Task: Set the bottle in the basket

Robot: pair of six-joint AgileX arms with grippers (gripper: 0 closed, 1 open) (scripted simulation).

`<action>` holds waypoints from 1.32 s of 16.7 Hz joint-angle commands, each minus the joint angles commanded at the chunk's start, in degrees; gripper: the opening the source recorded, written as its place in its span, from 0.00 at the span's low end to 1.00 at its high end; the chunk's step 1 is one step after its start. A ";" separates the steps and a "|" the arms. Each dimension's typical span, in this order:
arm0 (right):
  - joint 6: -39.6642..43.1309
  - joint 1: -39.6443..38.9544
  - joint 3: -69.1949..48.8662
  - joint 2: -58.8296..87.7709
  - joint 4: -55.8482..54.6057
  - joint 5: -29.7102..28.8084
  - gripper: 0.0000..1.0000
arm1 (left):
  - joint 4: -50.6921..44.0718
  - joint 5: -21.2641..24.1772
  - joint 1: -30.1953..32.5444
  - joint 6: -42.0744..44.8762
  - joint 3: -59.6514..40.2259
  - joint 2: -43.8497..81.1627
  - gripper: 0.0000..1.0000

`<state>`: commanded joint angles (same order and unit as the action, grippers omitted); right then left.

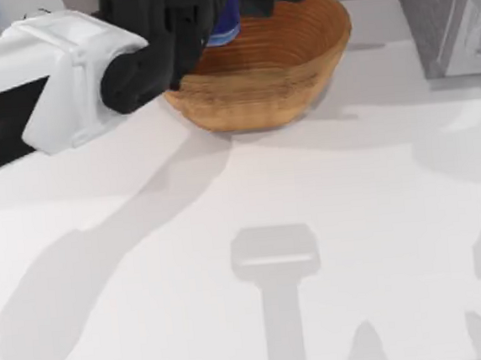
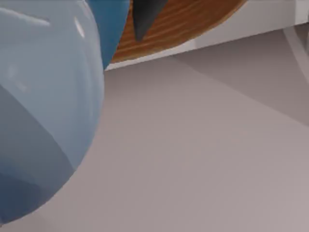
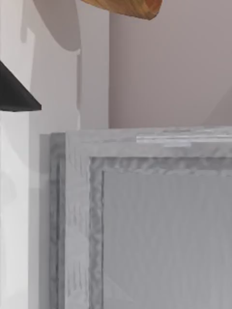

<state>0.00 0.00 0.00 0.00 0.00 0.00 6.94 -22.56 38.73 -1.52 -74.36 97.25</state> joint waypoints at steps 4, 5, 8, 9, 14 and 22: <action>0.00 0.00 0.00 0.00 0.00 0.00 1.00 | -3.08 -10.74 1.98 -3.63 -14.69 10.49 0.00; 0.00 0.00 0.00 0.00 0.00 0.00 1.00 | -3.64 -12.19 2.14 -4.32 -17.04 12.02 0.00; 0.00 0.00 0.00 0.00 0.00 0.00 1.00 | -4.58 -14.01 2.16 -5.50 -20.71 14.23 0.00; 0.00 0.00 0.00 0.00 0.00 0.00 1.00 | -4.60 -14.05 2.16 -5.54 -20.81 14.28 0.00; 0.00 0.00 0.00 0.00 0.00 0.00 1.00 | -4.08 -13.63 1.65 -5.30 -21.03 14.96 0.00; 0.00 0.00 0.00 0.00 0.00 0.00 1.00 | 1.19 -10.38 -1.46 -4.52 -25.53 24.27 0.00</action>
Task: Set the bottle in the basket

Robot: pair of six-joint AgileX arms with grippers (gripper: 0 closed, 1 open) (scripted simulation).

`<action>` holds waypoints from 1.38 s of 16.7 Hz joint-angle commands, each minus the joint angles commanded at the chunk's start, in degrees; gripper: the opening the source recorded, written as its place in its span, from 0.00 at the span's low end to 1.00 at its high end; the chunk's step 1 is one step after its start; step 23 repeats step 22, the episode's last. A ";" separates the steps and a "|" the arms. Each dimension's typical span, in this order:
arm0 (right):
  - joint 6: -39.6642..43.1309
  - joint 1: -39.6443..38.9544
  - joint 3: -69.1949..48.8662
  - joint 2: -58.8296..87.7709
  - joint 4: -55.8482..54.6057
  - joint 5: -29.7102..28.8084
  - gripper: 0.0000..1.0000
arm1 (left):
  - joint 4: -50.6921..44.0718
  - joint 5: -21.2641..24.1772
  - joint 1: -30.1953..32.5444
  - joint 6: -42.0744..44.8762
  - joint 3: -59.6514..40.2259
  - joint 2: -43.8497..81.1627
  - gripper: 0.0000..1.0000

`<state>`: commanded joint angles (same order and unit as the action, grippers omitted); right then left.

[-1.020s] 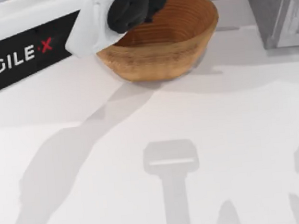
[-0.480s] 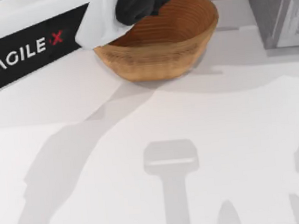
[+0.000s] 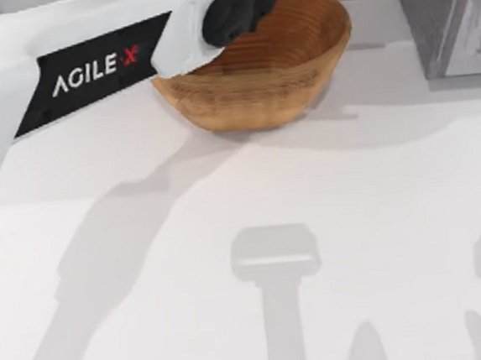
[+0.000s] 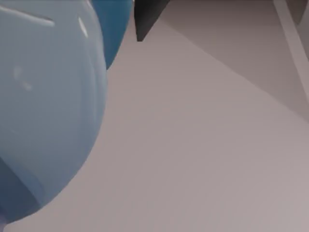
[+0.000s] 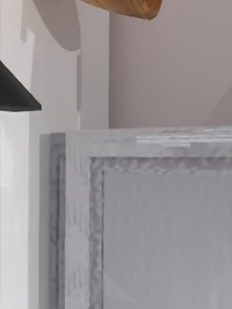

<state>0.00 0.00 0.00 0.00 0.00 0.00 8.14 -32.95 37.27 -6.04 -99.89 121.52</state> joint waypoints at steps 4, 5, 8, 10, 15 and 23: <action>0.00 0.00 0.00 0.00 0.00 0.00 1.00 | 0.00 0.00 0.00 0.00 0.00 0.00 0.08; 0.00 0.00 0.00 0.00 0.00 0.00 1.00 | 0.00 0.00 0.00 0.00 0.00 0.00 0.15; 0.00 0.00 0.00 0.00 0.00 0.00 1.00 | 0.00 0.00 0.00 0.00 0.00 0.00 0.38; 0.00 0.00 0.00 0.00 0.00 0.00 1.00 | 0.00 0.00 0.00 0.00 0.00 0.00 0.53; 0.00 0.00 0.00 0.00 0.00 0.00 1.00 | 0.00 0.00 0.00 0.00 0.00 0.00 0.90; 0.00 0.00 0.00 0.00 0.00 0.00 1.00 | 0.00 0.00 0.00 0.00 0.00 0.00 1.00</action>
